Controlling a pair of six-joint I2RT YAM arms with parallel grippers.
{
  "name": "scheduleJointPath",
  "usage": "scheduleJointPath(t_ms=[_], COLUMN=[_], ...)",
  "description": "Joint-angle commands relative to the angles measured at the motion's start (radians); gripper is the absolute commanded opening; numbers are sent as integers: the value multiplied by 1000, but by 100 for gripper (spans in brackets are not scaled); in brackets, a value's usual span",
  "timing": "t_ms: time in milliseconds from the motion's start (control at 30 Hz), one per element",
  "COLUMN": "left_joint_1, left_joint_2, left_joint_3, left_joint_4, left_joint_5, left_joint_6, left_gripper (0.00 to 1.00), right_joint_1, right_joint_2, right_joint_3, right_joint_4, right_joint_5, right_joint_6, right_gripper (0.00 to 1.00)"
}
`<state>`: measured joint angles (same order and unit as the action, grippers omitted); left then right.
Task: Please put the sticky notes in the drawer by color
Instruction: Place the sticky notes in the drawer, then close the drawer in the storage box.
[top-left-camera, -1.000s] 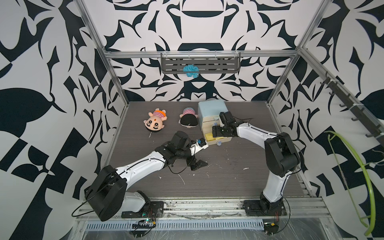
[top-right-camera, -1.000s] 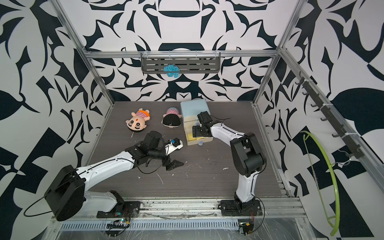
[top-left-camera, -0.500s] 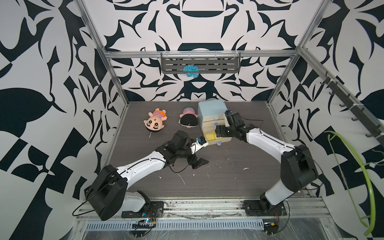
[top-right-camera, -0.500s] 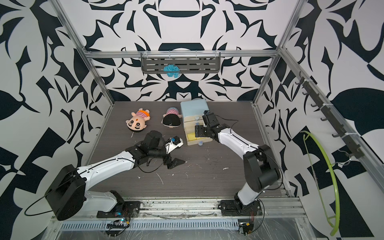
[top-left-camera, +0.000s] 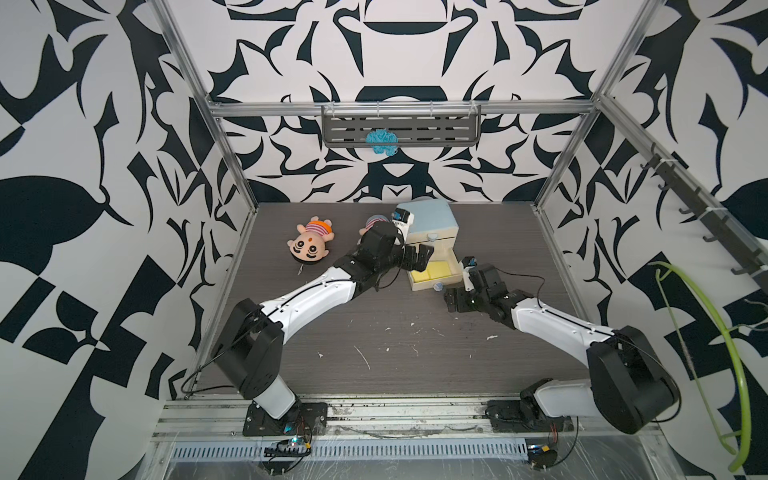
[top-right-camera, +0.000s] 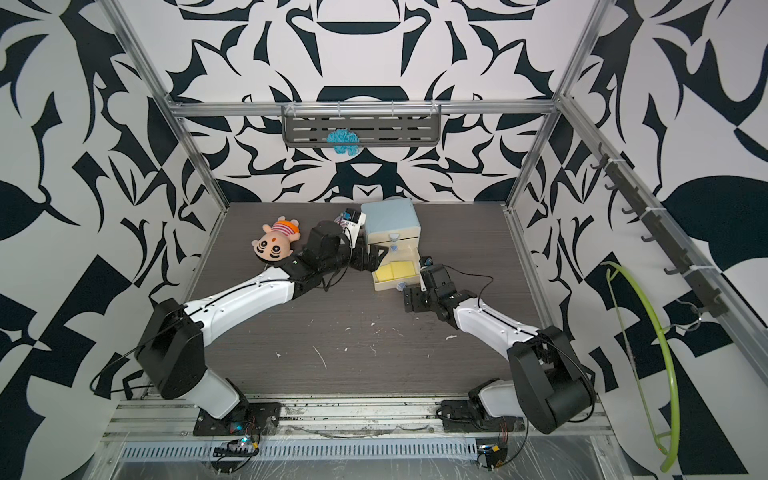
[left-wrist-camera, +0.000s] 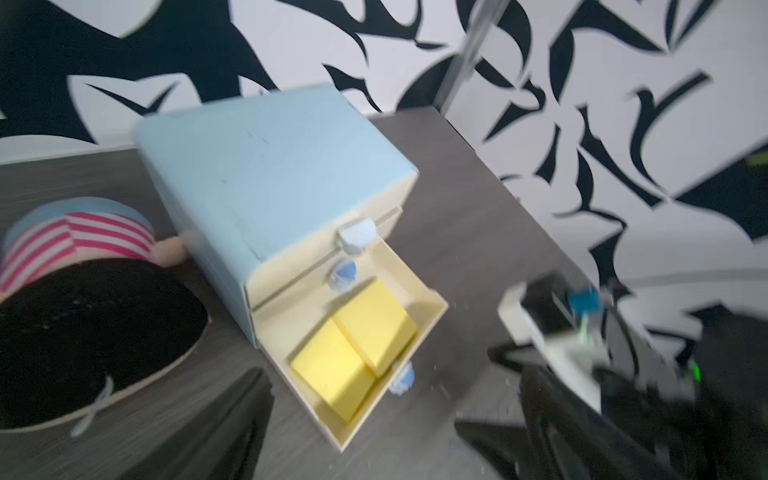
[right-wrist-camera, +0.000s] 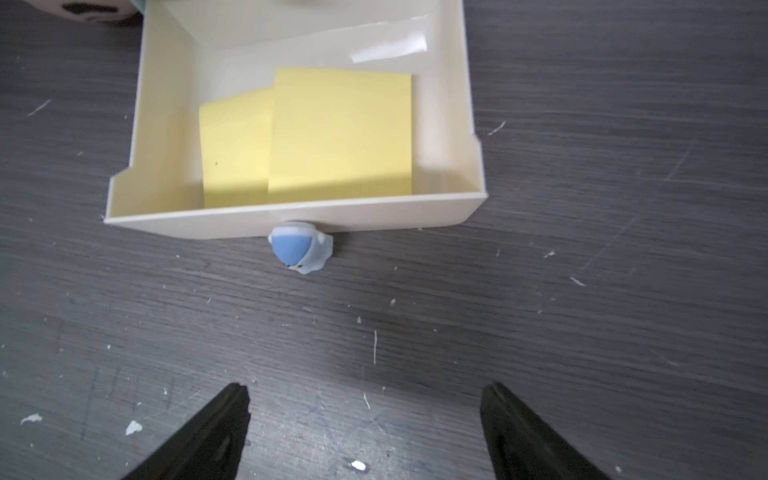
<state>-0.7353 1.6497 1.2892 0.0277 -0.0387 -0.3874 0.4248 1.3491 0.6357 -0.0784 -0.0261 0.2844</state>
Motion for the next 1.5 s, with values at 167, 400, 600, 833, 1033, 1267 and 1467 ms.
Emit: scheduleJointPath(t_ms=[167,400,600,833,1033,1267,1467], left_joint_1=[36,66,104,110,112,114,115], left_joint_2=[234,369,436,453,463,466,473], left_joint_3=[394,567,586,583,550,539,534], left_joint_4=[-443,-533,-503,-506,-515,-526,-541], left_joint_5=[-300,-197,-106,-76,-61,-56,-51], left_joint_6=[-356,-426,-486,-488,-496,-496,-493], left_gripper=[94,86,76,65,63,61,57], right_joint_1=[-3,-4,-4,-3,-3,-4,-3], right_joint_2=[29,99,174,215,281,369,408], right_joint_3=[-91,-122,-119,-95,-58,-17,15], right_joint_4=[268,403,485,538,614,726,764], right_joint_5=[-172,-194,-181,-138,-93,-101,-104], right_joint_6=[-30,-18,-21,-49,-52,-18,-11], right_gripper=[82,78,75,69,64,46,39])
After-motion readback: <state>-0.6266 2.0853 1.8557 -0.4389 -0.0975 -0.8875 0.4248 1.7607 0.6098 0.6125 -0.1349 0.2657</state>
